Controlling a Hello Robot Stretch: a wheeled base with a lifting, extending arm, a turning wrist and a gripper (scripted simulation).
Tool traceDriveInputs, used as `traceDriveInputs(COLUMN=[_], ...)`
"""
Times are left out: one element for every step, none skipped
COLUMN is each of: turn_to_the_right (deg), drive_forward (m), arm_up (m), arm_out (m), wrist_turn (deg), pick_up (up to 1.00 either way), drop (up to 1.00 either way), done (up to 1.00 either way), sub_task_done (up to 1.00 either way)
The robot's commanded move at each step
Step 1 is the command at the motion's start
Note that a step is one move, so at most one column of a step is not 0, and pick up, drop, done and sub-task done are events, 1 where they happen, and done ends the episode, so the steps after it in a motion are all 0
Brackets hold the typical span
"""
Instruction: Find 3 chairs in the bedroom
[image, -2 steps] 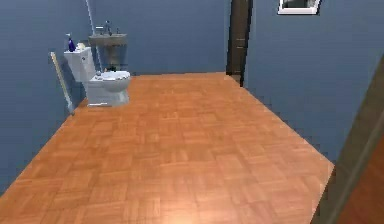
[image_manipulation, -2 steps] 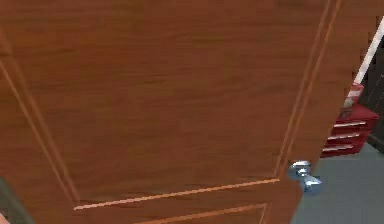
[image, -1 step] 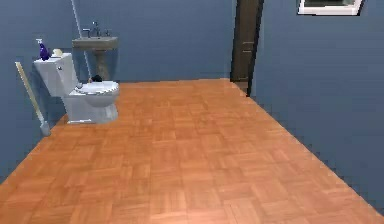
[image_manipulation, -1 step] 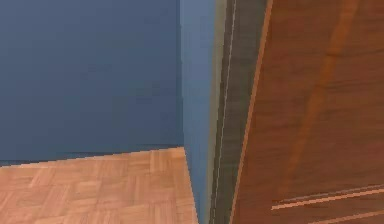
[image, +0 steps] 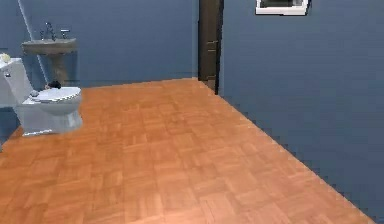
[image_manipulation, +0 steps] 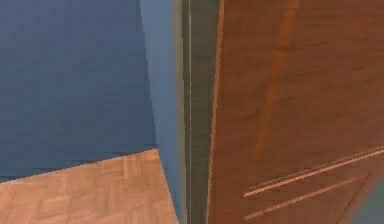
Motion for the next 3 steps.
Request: traceDriveInputs(turn_to_the_right=[0.0,0.0,0.0], drive_forward=[1.00,1.00,1.00], arm_up=[0.00,0.00,0.00], arm_out=[0.00,0.00,0.00], wrist_turn=[0.0,0.0,0.0], pick_up=[0.00,0.00,0.00], drop=[0.00,0.00,0.00], done=[0.00,0.00,0.00], sub_task_done=[0.00,0.00,0.00])
